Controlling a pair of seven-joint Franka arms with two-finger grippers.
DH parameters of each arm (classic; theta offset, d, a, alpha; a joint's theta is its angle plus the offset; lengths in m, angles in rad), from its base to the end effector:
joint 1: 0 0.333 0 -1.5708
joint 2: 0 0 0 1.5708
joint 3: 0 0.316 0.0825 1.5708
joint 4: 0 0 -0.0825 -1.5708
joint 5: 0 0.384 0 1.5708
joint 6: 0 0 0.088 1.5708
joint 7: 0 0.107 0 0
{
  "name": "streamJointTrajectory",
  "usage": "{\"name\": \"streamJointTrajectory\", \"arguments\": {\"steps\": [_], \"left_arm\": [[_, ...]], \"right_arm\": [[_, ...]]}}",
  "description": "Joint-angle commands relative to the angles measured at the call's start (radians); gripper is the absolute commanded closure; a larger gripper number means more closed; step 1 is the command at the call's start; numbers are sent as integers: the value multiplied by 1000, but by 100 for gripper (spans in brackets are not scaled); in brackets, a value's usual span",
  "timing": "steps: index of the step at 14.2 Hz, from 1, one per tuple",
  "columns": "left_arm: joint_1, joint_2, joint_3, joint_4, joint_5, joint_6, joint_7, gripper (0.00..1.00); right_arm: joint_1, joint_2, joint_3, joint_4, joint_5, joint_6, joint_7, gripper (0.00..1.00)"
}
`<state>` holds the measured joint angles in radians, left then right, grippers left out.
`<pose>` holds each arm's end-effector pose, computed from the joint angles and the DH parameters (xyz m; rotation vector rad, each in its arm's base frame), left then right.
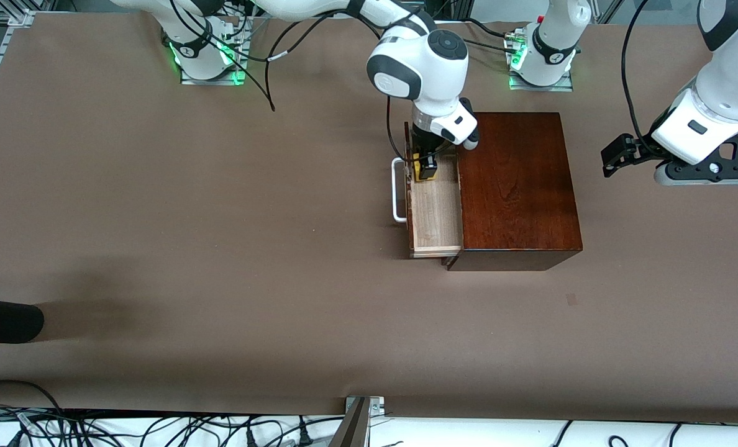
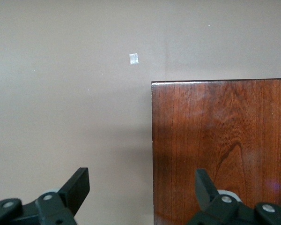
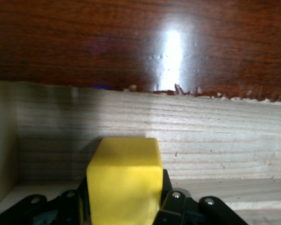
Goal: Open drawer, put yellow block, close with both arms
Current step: 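Lower the yellow cube into the open drawer with the right gripper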
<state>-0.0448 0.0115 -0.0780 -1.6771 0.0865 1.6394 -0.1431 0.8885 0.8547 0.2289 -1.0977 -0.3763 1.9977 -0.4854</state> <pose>0.5567 -0.0597 0.5740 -3.0500 -0.0186 0.0571 0.4093 0.6575 0.3193 2.0097 2.2103 0.1723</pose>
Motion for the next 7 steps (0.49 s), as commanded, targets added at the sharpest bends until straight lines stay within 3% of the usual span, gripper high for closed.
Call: {"name": "streamJointTrajectory", "arguments": {"steps": [1, 5, 6, 7], "left_arm": [[8, 7, -5, 22, -19, -13, 22, 0], [5, 5, -6, 22, -19, -12, 20, 0], [5, 5, -6, 22, -19, -12, 20, 0], [5, 5, -6, 22, -19, -12, 20, 0]], "right_arm": [[1, 26, 0, 41, -15, 6, -18, 100], [1, 32, -16, 42, -15, 32, -10, 100], [1, 30, -17, 42, -10, 33, 1, 8], [1, 29, -19, 44, -9, 30, 2, 0]]}}
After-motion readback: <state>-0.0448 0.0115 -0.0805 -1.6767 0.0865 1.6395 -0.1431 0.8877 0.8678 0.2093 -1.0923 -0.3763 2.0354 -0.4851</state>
